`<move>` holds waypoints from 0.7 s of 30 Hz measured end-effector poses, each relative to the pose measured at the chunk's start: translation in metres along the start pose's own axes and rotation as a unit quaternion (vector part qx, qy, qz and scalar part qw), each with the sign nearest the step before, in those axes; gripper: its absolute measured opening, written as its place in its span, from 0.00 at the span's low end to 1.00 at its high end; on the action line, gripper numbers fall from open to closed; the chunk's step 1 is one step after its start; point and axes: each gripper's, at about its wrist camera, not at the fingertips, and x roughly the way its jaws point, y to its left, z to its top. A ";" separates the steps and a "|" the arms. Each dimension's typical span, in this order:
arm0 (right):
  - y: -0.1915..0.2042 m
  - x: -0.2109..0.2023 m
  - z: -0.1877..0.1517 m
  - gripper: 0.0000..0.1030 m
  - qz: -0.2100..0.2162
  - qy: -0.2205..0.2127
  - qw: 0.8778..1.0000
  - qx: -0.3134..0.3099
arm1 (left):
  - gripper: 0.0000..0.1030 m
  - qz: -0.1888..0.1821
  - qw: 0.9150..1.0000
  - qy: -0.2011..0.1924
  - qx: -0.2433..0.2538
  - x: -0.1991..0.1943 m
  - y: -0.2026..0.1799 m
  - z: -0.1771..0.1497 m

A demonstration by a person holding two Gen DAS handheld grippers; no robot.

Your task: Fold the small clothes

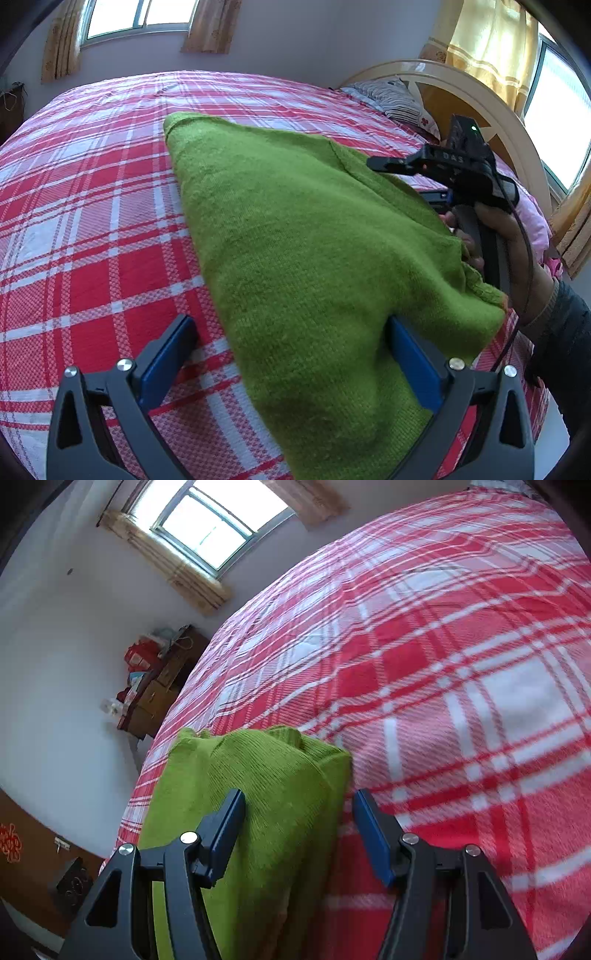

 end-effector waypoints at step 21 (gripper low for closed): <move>0.004 0.035 0.009 0.32 0.052 0.028 0.998 -0.021 | 0.94 -0.013 1.000 0.002 0.012 0.002 0.000 0.002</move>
